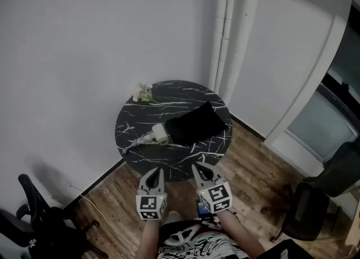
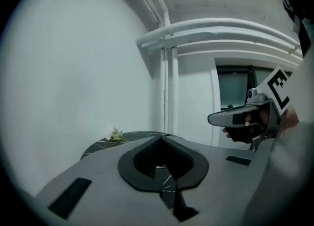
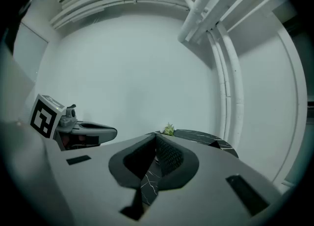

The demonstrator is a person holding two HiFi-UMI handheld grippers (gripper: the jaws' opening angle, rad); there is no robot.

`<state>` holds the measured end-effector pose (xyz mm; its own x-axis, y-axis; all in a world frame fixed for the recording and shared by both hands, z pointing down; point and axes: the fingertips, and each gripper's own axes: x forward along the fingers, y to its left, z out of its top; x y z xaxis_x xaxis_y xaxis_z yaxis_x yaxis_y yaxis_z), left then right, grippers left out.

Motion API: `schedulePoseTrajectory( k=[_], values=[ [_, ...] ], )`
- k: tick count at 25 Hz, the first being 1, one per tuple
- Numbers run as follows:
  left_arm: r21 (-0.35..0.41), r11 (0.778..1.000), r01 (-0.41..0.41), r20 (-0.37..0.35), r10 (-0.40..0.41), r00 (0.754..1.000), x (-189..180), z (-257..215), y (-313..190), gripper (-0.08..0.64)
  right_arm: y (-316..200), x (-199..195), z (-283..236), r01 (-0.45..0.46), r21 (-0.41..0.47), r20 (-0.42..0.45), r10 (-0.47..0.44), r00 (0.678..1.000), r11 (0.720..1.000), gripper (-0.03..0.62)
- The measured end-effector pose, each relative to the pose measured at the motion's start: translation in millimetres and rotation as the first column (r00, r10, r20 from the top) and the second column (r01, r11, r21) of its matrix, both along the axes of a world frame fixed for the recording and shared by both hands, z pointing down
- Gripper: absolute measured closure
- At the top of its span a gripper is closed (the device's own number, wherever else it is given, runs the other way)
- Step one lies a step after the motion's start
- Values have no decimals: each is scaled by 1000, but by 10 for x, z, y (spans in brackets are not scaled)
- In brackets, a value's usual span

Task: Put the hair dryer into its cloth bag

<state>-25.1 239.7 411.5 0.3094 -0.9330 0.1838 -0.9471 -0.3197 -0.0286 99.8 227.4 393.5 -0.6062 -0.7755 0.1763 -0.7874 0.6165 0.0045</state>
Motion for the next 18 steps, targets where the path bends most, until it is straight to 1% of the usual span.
schedulePoseTrajectory(
  k=[4, 8, 13, 15, 18],
  values=[
    [-3, 1000, -4, -2, 4, 1000, 2, 0, 46, 548, 44, 25, -6, -7, 1, 0, 7, 1000, 1000, 574],
    [-9, 1000, -8, -41, 8, 999, 17, -21, 115, 548, 90, 76, -23, -20, -9, 13, 20, 1000, 1000, 574],
    [-20, 1000, -6, -22, 6, 1000, 3, 12, 196, 548, 167, 126, 1, -33, -29, 54, 35, 998, 999, 573],
    [-13, 1000, -11, -16, 11, 1000, 18, -7, 227, 547, 176, 153, 16, -40, -36, 60, 42, 997, 999, 573],
    [17, 1000, -15, -38, 16, 999, 22, -73, 256, 548, 168, 179, 33, -44, -42, 67, 47, 997, 998, 572]
  ],
)
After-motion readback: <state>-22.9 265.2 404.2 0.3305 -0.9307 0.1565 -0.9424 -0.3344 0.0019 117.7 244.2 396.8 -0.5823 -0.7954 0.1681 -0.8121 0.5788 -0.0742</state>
